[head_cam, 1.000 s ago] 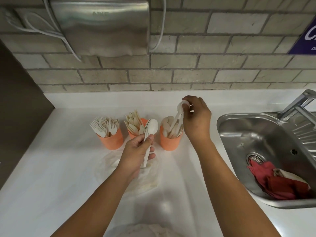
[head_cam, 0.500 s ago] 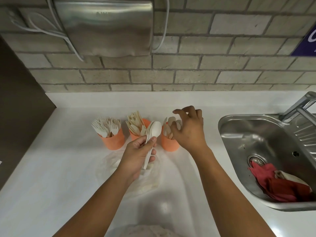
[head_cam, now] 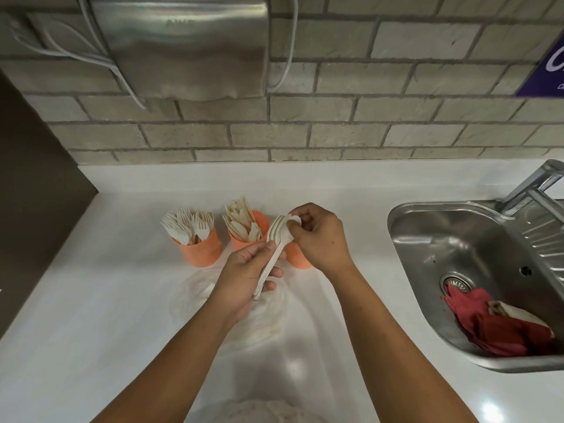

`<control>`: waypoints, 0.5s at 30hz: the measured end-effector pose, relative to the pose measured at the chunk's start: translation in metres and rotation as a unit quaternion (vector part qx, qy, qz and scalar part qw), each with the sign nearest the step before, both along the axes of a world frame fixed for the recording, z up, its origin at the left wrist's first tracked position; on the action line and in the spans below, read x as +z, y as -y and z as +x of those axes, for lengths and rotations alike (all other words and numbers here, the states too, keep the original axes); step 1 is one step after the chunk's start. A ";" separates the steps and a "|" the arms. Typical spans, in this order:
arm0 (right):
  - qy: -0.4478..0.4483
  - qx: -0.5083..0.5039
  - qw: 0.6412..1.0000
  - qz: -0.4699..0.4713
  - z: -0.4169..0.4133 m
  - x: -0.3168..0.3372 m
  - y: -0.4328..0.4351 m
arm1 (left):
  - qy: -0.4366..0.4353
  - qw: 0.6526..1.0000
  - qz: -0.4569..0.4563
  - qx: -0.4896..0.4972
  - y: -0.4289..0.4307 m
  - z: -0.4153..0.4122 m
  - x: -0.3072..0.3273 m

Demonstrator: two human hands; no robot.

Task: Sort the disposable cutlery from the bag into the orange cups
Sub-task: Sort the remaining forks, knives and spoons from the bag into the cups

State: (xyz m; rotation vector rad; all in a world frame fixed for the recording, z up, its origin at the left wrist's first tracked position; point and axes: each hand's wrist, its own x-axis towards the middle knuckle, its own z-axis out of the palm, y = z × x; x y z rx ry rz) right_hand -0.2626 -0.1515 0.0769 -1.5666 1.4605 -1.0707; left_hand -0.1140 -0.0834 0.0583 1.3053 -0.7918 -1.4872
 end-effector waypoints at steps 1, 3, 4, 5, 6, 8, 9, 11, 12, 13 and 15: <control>0.002 -0.002 1.000 0.006 0.000 0.001 0.000 | 0.009 1.000 -0.003 0.001 0.000 0.000 0.001; 0.022 0.013 0.999 0.021 -0.001 0.003 -0.001 | 0.018 1.000 -0.009 0.000 0.000 -0.001 0.003; 0.031 0.025 0.999 0.029 -0.001 0.003 -0.001 | 0.021 1.000 -0.011 -0.003 0.000 -0.002 0.003; 0.033 0.034 0.998 0.032 -0.001 0.004 -0.001 | 0.023 1.000 -0.013 -0.007 0.000 -0.004 0.004; 0.032 0.036 0.998 0.028 -0.001 0.004 -0.002 | 0.024 1.000 -0.014 -0.011 -0.001 -0.004 0.004; 0.029 0.025 0.999 0.013 -0.004 0.007 -0.002 | 0.022 1.000 -0.015 -0.016 -0.001 -0.005 0.003; 0.037 0.013 0.999 0.007 -0.006 0.009 -0.001 | 0.017 1.000 -0.016 -0.015 -0.002 -0.004 0.002; 0.049 -0.018 0.999 -0.016 -0.014 0.016 0.003 | 0.007 1.000 -0.010 -0.003 -0.001 -0.003 -0.001; 0.038 -0.036 0.998 -0.040 -0.019 0.019 0.007 | 0.008 1.000 -0.004 0.007 -0.001 -0.002 -0.002; 0.017 -0.053 0.996 -0.073 -0.026 0.023 0.011 | 0.012 1.000 0.000 0.016 -0.001 0.000 -0.004; -0.023 -0.083 0.985 -0.150 -0.038 0.029 0.019 | 0.013 0.999 0.004 0.033 0.000 0.002 -0.007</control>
